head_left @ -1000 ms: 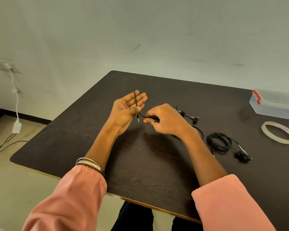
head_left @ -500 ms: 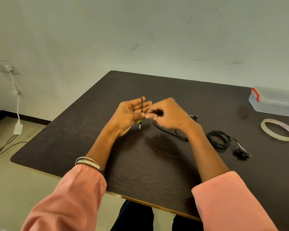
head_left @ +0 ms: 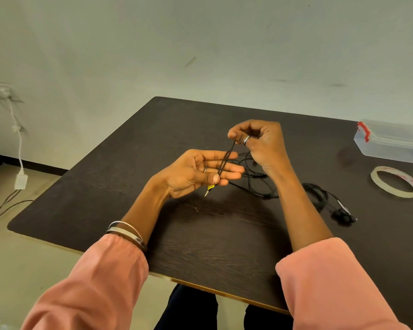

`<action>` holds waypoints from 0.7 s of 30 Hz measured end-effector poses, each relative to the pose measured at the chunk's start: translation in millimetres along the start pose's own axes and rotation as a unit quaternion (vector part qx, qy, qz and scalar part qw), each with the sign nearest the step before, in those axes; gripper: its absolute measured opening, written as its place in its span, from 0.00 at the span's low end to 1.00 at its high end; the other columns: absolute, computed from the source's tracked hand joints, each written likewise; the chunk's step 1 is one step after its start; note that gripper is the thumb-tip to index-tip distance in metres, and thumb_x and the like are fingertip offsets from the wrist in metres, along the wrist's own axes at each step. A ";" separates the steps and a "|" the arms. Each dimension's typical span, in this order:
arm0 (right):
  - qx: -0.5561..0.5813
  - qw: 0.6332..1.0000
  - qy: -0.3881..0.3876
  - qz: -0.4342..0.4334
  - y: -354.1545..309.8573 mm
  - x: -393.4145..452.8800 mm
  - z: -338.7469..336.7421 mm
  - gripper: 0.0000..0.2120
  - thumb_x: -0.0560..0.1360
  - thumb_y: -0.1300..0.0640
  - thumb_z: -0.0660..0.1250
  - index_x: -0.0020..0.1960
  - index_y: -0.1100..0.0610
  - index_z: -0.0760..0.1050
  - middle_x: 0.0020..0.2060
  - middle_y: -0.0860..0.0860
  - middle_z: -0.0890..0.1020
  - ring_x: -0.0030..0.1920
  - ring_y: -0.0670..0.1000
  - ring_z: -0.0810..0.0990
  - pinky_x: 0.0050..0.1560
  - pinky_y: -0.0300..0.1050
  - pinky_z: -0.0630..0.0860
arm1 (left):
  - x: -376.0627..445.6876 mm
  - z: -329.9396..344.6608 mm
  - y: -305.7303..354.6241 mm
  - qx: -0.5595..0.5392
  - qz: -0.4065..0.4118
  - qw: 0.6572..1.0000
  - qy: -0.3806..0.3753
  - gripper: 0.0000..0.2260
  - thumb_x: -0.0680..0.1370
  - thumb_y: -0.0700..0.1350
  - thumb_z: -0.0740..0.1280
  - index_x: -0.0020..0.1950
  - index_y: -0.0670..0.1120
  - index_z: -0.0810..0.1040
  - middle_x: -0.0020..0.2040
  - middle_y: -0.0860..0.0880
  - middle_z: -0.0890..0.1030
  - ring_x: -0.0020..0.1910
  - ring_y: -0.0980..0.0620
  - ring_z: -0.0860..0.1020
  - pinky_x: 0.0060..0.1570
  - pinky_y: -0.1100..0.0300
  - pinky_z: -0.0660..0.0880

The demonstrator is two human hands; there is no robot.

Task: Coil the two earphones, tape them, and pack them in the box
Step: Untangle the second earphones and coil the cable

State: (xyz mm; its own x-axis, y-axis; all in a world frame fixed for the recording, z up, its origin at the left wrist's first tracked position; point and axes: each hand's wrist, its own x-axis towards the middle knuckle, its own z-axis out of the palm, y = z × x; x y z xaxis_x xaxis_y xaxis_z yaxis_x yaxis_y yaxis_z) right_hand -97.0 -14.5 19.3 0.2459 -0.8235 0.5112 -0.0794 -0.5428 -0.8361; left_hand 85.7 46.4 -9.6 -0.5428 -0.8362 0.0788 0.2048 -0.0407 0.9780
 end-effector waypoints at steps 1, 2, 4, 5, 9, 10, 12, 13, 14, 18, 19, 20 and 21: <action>0.012 1.000 0.004 0.004 0.2 -0.1 1.8 0.02 0.70 0.63 0.75 0.40 0.59 0.83 0.33 0.45 0.84 0.35 0.43 0.81 0.38 0.35 0.76 | -0.8 0.0 0.9 -0.002 -0.002 1.000 -0.001 0.25 0.72 0.27 0.63 0.68 0.40 0.70 0.59 0.39 0.81 0.58 0.44 0.80 0.51 0.59 0.79; 0.021 1.000 0.007 0.005 -0.1 -0.1 3.9 0.02 0.70 0.64 0.74 0.40 0.59 0.82 0.32 0.44 0.84 0.34 0.41 0.80 0.36 0.33 0.75 | -1.5 -0.3 1.4 -0.003 -0.006 1.000 -0.003 0.24 0.72 0.28 0.64 0.68 0.40 0.70 0.59 0.39 0.81 0.58 0.44 0.80 0.51 0.59 0.79; 0.036 0.999 0.015 0.003 -2.2 -0.2 7.6 0.04 0.71 0.65 0.74 0.40 0.58 0.82 0.31 0.43 0.84 0.33 0.40 0.80 0.34 0.30 0.72 | -1.1 -0.5 1.2 0.000 -0.018 1.000 -0.007 0.24 0.72 0.28 0.64 0.68 0.40 0.70 0.59 0.39 0.81 0.58 0.44 0.80 0.51 0.58 0.80; 0.045 0.999 0.017 0.002 -3.7 -0.2 9.5 0.04 0.71 0.65 0.73 0.40 0.58 0.82 0.31 0.43 0.84 0.33 0.40 0.80 0.33 0.30 0.72 | -0.6 -0.3 0.9 0.001 -0.025 1.000 -0.008 0.24 0.73 0.28 0.64 0.68 0.39 0.70 0.59 0.39 0.81 0.58 0.44 0.80 0.52 0.58 0.80; 0.065 0.998 0.012 -0.014 -9.2 -0.2 14.5 0.03 0.70 0.66 0.73 0.40 0.59 0.82 0.33 0.45 0.84 0.34 0.42 0.80 0.34 0.32 0.73 | 1.1 -0.3 -0.2 0.008 -0.040 0.999 0.002 0.24 0.73 0.26 0.63 0.68 0.39 0.70 0.58 0.38 0.81 0.57 0.44 0.81 0.51 0.59 0.79; 0.064 0.998 0.011 -0.016 -9.2 0.0 14.6 0.04 0.70 0.66 0.73 0.40 0.59 0.82 0.33 0.45 0.85 0.34 0.42 0.81 0.34 0.32 0.73 | 1.4 -0.3 -0.5 0.011 -0.041 0.999 0.005 0.24 0.73 0.26 0.63 0.68 0.39 0.70 0.59 0.38 0.81 0.57 0.44 0.81 0.51 0.58 0.79; 0.055 0.998 0.018 -0.012 -5.4 0.8 13.4 0.05 0.70 0.65 0.74 0.39 0.57 0.82 0.33 0.45 0.85 0.34 0.42 0.80 0.34 0.32 0.74 | 1.6 -0.3 -1.0 0.014 -0.035 0.999 0.005 0.24 0.73 0.26 0.63 0.68 0.39 0.71 0.59 0.38 0.81 0.58 0.44 0.81 0.52 0.58 0.79; 0.045 0.999 0.025 -0.005 -1.8 1.0 12.2 0.05 0.71 0.65 0.74 0.39 0.57 0.82 0.32 0.44 0.84 0.34 0.42 0.80 0.35 0.33 0.74 | 1.3 -0.1 -1.0 0.010 -0.026 1.000 0.007 0.23 0.73 0.26 0.63 0.67 0.40 0.71 0.59 0.39 0.81 0.58 0.44 0.80 0.52 0.58 0.79; 0.034 0.999 0.034 0.005 2.8 0.8 11.1 0.05 0.71 0.65 0.73 0.39 0.56 0.82 0.32 0.44 0.84 0.33 0.43 0.80 0.34 0.33 0.74 | 0.9 0.1 -0.8 0.001 -0.014 1.000 0.010 0.23 0.73 0.26 0.63 0.67 0.40 0.71 0.58 0.39 0.81 0.58 0.44 0.80 0.52 0.58 0.79; 0.020 0.998 0.030 0.056 18.7 -3.1 13.4 0.06 0.73 0.66 0.70 0.41 0.57 0.83 0.31 0.45 0.84 0.32 0.42 0.80 0.32 0.34 0.73 | -1.5 0.8 1.8 -0.057 0.044 0.997 0.027 0.23 0.72 0.28 0.63 0.66 0.39 0.72 0.58 0.42 0.82 0.57 0.46 0.81 0.51 0.59 0.80; 0.017 0.998 0.012 0.058 20.3 -3.8 15.8 0.07 0.74 0.68 0.68 0.42 0.59 0.83 0.32 0.46 0.84 0.34 0.42 0.81 0.34 0.34 0.75 | -1.6 1.2 2.3 -0.074 0.061 0.995 0.036 0.23 0.72 0.28 0.63 0.66 0.39 0.72 0.57 0.42 0.82 0.57 0.47 0.81 0.50 0.60 0.80; 0.018 0.998 -0.008 0.059 20.5 -4.3 18.8 0.08 0.75 0.70 0.66 0.43 0.61 0.82 0.34 0.48 0.84 0.35 0.44 0.82 0.36 0.36 0.76 | -1.3 1.4 2.6 -0.092 0.081 0.991 0.051 0.23 0.71 0.28 0.63 0.66 0.39 0.71 0.57 0.43 0.82 0.56 0.48 0.81 0.50 0.60 0.80; 0.022 0.998 -0.026 0.062 19.5 -4.9 22.0 0.09 0.75 0.71 0.65 0.45 0.63 0.82 0.35 0.53 0.84 0.36 0.47 0.81 0.36 0.38 0.76 | -0.5 1.2 2.9 -0.109 0.103 0.986 0.069 0.23 0.71 0.28 0.62 0.66 0.39 0.71 0.57 0.43 0.82 0.56 0.48 0.81 0.50 0.60 0.80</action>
State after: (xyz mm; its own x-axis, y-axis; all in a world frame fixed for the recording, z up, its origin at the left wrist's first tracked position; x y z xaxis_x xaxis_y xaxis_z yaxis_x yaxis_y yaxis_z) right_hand -78.4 -17.4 -3.8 0.2865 -0.8734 0.3938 -0.0700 -0.4290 -0.9006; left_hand 85.6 47.3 -6.6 -0.3580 -0.9051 0.2295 0.4768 0.0341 0.8784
